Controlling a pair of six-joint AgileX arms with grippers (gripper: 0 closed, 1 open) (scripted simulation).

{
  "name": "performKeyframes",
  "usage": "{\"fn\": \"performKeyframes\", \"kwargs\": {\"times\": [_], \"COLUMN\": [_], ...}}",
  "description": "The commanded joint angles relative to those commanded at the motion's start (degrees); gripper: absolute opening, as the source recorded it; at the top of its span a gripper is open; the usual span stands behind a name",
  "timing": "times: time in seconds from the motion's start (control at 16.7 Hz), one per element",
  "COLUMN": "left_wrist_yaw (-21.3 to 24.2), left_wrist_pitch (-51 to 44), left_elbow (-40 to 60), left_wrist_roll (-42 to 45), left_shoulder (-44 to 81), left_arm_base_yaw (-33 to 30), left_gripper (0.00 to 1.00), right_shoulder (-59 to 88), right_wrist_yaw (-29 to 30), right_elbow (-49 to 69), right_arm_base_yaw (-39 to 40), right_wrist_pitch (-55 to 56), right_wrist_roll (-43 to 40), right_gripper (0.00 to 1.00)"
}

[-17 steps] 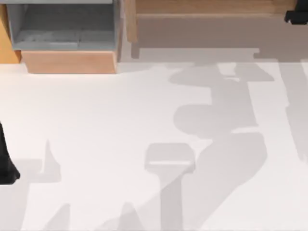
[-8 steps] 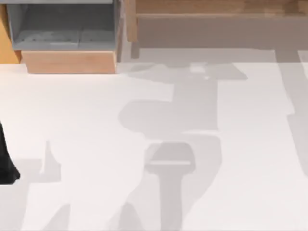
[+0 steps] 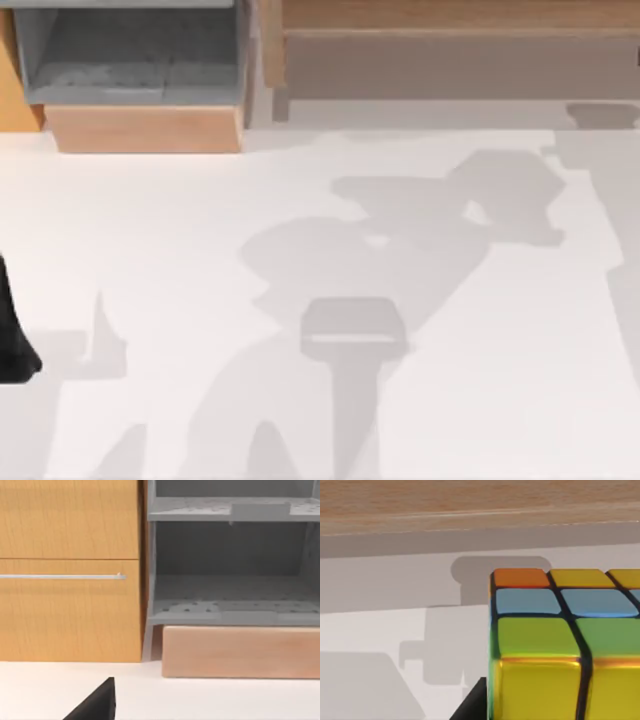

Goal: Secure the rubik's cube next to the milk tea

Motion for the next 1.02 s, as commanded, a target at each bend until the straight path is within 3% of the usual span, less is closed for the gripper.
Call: {"fn": "performKeyframes", "kwargs": {"times": [0.54,1.02], "left_wrist_yaw": [0.0,0.0], "left_wrist_pitch": [0.0,0.0], "left_elbow": [0.0,0.0], "left_wrist_roll": [0.0,0.0], "left_shoulder": [0.0,0.0], "left_arm_base_yaw": [0.0,0.0], "left_gripper": [1.0,1.0], "right_shoulder": [-1.8,-3.0], "right_wrist_yaw": [-2.9,-3.9], "right_elbow": [-9.8,-11.1], "right_arm_base_yaw": [0.4,-0.2], "right_wrist_pitch": [-33.1,-37.2], "right_wrist_roll": [-2.6,-3.3], "right_gripper": [0.0,0.0]}}
